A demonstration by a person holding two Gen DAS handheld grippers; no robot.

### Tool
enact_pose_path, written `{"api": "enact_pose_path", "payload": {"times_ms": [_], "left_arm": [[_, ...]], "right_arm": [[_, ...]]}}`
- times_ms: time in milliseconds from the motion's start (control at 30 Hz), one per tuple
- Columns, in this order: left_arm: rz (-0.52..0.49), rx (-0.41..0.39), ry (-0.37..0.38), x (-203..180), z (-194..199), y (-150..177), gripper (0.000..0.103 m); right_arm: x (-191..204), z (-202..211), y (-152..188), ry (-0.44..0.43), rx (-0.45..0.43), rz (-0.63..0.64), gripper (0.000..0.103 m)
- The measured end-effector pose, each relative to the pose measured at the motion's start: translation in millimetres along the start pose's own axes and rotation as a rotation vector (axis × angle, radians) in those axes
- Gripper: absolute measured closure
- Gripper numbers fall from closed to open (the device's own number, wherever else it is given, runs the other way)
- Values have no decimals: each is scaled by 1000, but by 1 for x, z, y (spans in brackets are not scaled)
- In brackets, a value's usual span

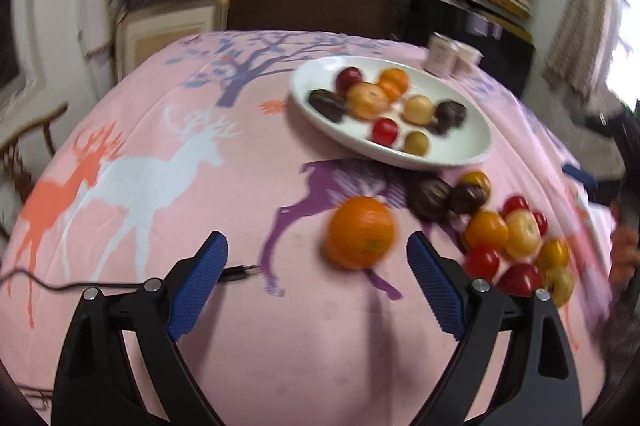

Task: Organize fruits
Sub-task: 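Withdraw both grippers and close the left gripper on a tangerine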

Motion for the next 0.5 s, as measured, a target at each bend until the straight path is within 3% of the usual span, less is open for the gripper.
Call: {"api": "enact_pose_path", "payload": {"times_ms": [200, 500], "left_arm": [[-11, 79, -16, -5, -21, -1, 14], [-26, 37, -24, -9, -35, -20, 14]], "right_arm": [[1, -4, 2, 14, 15, 9, 8], [1, -9, 5, 29, 36, 16, 8]]}}
Point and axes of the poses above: each gripper's, at about its wrist camera, not at the fingertips, and z roughly against the way its jaws point, x to its left, y to its underside, the point moved 2 cm from there along -z, roughly the way its jaws point, and after that the axes turned 8 degrees about z, right-handed, at the moved point
